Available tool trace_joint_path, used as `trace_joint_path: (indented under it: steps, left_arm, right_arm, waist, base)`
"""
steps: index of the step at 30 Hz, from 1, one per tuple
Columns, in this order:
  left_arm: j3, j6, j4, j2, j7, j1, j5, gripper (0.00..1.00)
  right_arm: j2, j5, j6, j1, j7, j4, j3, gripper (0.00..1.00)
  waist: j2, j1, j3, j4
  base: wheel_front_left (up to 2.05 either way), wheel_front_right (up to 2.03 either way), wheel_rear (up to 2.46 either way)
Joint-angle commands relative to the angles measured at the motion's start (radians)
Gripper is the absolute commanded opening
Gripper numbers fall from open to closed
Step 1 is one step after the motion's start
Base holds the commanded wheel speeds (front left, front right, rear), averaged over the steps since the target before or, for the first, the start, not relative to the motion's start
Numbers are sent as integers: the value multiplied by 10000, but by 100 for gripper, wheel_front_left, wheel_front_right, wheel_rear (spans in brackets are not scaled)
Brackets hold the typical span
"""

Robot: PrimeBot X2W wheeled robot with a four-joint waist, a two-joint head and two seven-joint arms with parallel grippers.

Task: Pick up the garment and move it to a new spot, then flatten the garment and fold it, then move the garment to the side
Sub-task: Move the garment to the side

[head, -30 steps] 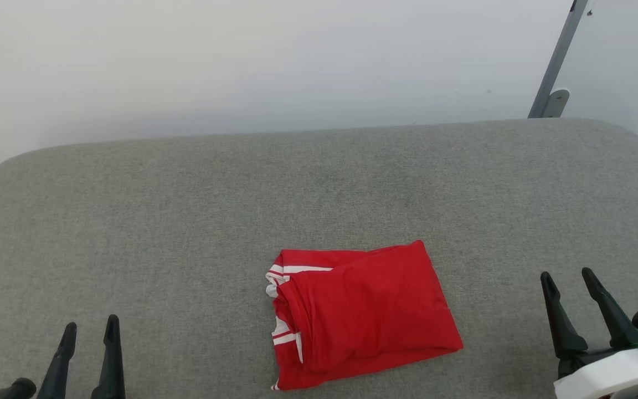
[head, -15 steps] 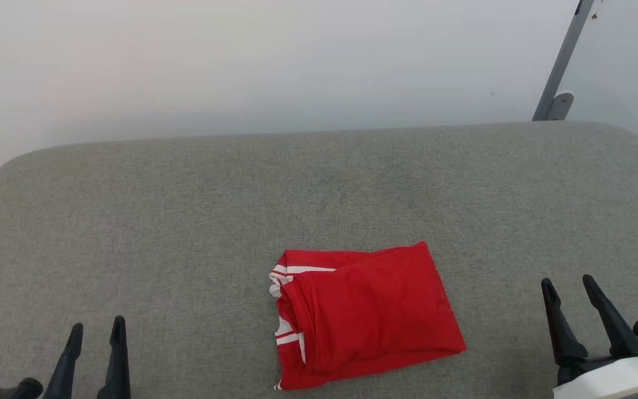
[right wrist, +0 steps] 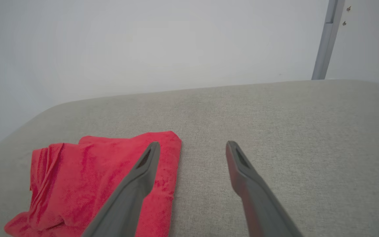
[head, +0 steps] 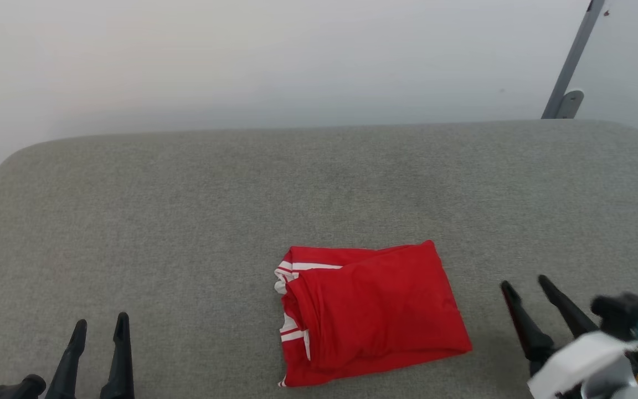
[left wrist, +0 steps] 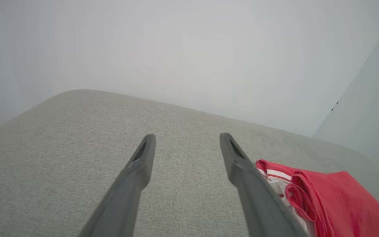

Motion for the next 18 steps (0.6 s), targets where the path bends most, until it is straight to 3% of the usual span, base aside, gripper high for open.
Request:
trace_joint_path:
  steps: [1,9,18]
  left_arm:
    - [-11,-20,-36,16,-53,-120,-53,100]
    - [-169,-20,-1,81,-53,-345,-124,100]
    - [-464,-20,189,110,-53,-755,-313,100]
  right_arm:
    - [-95,192,1,-287,328,18,222,100]
    - [-882,1086,1,-1953,3425,536,1448,100]
    - [-1147,1650,1,-3329,6135,1379,2108,100]
  waist:
    - [0,0,49,55]
    - [0,0,474,474]
    - [0,0,992,1018]
  base:
    - [0,0,0]
    - [0,0,0]
    - [0,0,0]
